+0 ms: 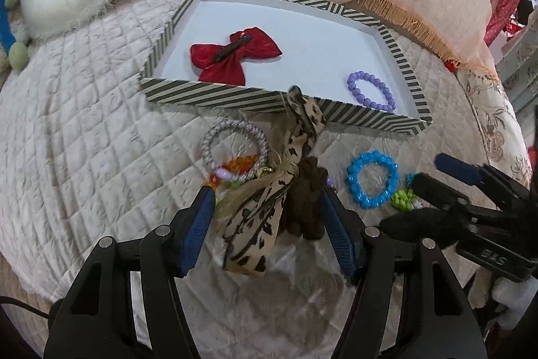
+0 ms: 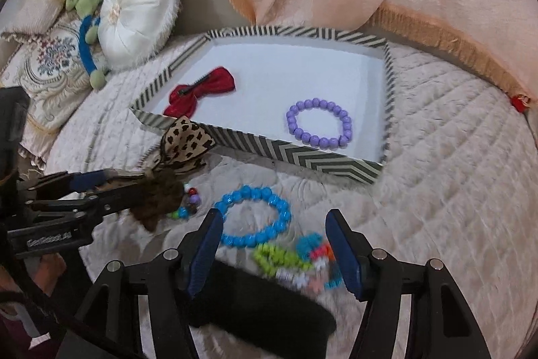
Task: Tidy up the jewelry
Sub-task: 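Withdraw both tools and move toward the leopard bow and blue bracelet, then grasp the leopard bow scrunchie with the left tool while the right tool grasps the blue bracelet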
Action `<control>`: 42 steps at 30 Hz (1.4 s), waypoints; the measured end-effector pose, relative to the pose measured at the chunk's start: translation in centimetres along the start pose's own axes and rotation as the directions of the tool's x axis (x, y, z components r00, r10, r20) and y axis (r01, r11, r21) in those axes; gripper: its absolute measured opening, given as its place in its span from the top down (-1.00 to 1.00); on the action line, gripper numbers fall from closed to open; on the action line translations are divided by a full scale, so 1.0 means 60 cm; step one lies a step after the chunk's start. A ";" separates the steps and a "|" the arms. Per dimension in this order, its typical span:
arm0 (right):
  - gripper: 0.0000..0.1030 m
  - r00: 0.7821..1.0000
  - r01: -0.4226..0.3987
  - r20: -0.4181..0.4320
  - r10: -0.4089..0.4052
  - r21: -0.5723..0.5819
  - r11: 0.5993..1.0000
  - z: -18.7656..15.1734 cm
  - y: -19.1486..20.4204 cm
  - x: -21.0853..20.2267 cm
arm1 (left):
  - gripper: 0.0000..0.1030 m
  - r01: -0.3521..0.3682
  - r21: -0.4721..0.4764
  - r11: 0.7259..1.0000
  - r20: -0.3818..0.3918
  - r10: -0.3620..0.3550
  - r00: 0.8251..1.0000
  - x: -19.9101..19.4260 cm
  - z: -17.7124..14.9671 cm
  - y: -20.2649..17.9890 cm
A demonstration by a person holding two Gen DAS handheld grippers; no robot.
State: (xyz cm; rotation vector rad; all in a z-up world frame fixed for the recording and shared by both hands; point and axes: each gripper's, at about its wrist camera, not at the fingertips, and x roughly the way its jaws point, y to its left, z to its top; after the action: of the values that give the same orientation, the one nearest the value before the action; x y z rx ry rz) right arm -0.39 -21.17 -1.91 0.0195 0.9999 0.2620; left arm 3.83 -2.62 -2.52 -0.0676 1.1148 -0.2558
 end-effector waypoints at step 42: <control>0.82 0.988 -0.033 0.150 0.041 -0.054 0.998 0.051 0.009 -0.104 | 0.77 0.099 -0.069 0.993 0.158 -0.087 0.984 -0.128 0.038 0.036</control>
State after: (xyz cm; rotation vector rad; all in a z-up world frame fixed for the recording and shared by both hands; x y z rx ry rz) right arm -1.16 -21.76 4.98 0.0113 0.8428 0.3152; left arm 3.04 1.16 4.85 -0.2049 0.9674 -0.2862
